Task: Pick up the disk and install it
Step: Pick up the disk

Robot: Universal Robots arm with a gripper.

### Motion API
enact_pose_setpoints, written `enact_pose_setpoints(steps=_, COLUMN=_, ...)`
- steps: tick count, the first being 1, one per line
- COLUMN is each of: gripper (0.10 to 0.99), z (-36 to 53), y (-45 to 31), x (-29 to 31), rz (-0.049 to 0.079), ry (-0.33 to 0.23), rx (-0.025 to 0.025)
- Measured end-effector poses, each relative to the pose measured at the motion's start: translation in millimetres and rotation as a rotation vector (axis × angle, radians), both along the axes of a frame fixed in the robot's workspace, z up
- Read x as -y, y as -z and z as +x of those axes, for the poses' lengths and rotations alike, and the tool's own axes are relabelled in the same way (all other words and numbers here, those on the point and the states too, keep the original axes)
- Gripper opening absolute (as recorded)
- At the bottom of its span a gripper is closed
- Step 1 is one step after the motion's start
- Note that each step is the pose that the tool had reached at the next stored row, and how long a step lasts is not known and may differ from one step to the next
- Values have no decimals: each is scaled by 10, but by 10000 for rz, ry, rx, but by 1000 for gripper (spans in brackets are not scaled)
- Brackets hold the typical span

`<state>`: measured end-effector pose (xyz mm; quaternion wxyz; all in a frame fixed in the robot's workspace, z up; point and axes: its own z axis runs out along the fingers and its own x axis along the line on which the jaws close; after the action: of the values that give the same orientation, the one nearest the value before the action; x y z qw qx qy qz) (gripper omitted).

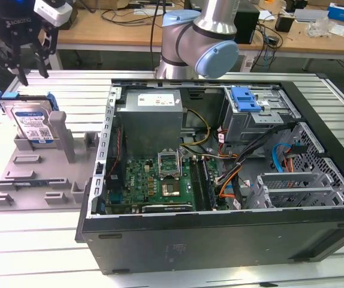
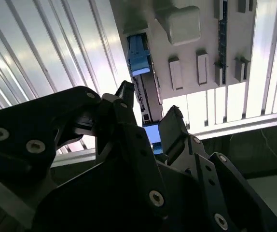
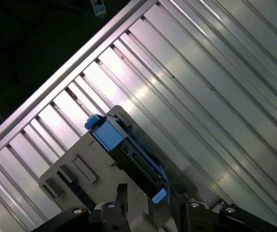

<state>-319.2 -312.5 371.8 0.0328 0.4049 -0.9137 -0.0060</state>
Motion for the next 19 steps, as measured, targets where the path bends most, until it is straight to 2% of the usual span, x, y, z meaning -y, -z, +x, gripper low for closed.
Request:
enact_pose_setpoints(steps=2, gripper=482, z=0, y=0, x=0, rz=0, ry=-295, rx=67)
enact_pose_setpoints(steps=4, gripper=482, z=0, y=1, x=0, rz=0, ry=-751, rx=178)
enact_pose_setpoints(steps=6, gripper=482, z=0, y=1, x=0, rz=-1, ry=-1024, rx=261)
enact_pose_setpoints(steps=9, gripper=482, z=1, y=4, x=0, rz=2, ry=-1516, rx=349)
enact_pose_setpoints(steps=13, gripper=482, z=0, y=5, x=0, rz=13, ry=-2250, rx=373)
enact_pose_setpoints(steps=19, gripper=482, z=0, y=7, x=0, rz=37, ry=-3545, rx=374)
